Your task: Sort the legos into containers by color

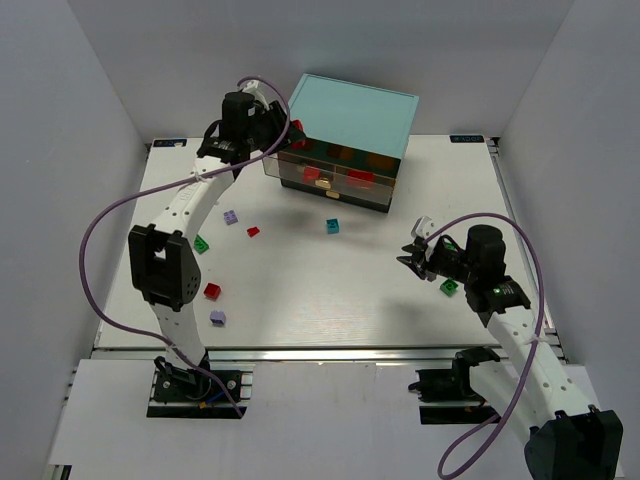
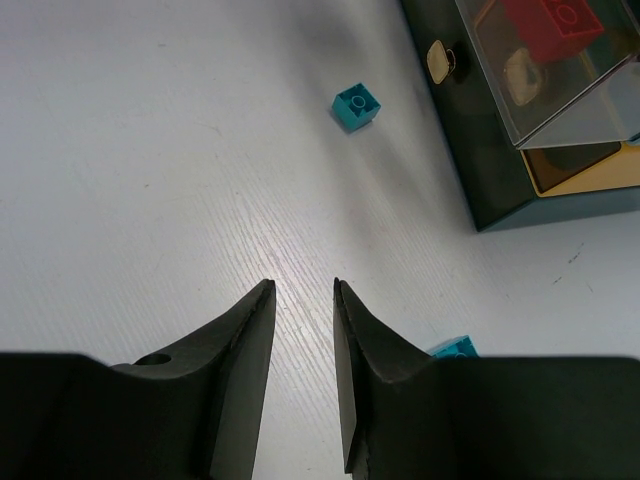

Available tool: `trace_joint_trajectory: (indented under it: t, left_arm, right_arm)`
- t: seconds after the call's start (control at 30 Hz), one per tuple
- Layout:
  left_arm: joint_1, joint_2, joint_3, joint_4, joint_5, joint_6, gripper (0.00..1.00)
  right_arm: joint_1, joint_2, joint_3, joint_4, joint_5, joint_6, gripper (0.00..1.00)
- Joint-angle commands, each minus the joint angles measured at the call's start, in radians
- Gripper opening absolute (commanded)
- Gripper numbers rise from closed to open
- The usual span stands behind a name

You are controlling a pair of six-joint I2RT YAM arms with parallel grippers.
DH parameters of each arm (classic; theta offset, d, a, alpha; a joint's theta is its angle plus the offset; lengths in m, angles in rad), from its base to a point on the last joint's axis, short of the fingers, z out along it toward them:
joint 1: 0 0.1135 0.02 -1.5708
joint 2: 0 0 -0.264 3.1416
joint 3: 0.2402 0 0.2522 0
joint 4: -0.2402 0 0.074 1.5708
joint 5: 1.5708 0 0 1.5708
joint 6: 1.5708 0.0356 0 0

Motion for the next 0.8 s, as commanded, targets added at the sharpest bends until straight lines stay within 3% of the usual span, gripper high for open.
trace_joint_trajectory:
  t: [0.0, 0.13, 0.37, 0.47, 0.5, 0.53, 0.57, 0.73, 0.77]
  left_arm:
    - [-0.006, -0.006, 0.055, -0.035, -0.041, 0.009, 0.55]
    - [-0.016, -0.006, 0.066, -0.045, -0.044, 0.013, 0.62]
    - [-0.016, -0.049, 0.070, -0.048, -0.044, 0.021, 0.59]
    - [-0.006, -0.164, -0.006, -0.013, -0.082, 0.041, 0.38]
    - [-0.006, -0.204, -0.040, -0.002, -0.097, 0.058, 0.23]
    - [0.007, -0.301, -0.080, 0.011, -0.128, 0.067, 0.18]
    - [0.007, -0.359, -0.177, 0.029, -0.157, 0.090, 0.10]
    - [0.017, -0.766, -0.546, 0.051, -0.364, 0.185, 0.07]
    - [0.017, -0.819, -0.610, 0.049, -0.377, 0.223, 0.07]
  right_arm:
    - [-0.005, -0.004, 0.005, 0.005, -0.019, -0.011, 0.36]
    - [-0.007, -0.003, 0.007, 0.003, -0.024, -0.012, 0.37]
    - [-0.010, 0.004, 0.005, -0.006, -0.055, -0.035, 0.38]
    - [0.004, -0.009, -0.013, -0.021, -0.143, -0.115, 0.38]
    - [0.013, -0.012, -0.027, -0.021, -0.201, -0.159, 0.38]
    - [0.022, -0.016, -0.031, -0.017, -0.226, -0.184, 0.36]
    - [0.030, -0.018, -0.033, -0.011, -0.240, -0.198, 0.35]
    - [0.146, 0.150, 0.106, -0.006, -0.113, -0.177, 0.22]
    - [0.229, 0.192, 0.140, -0.024, -0.074, -0.177, 0.21]
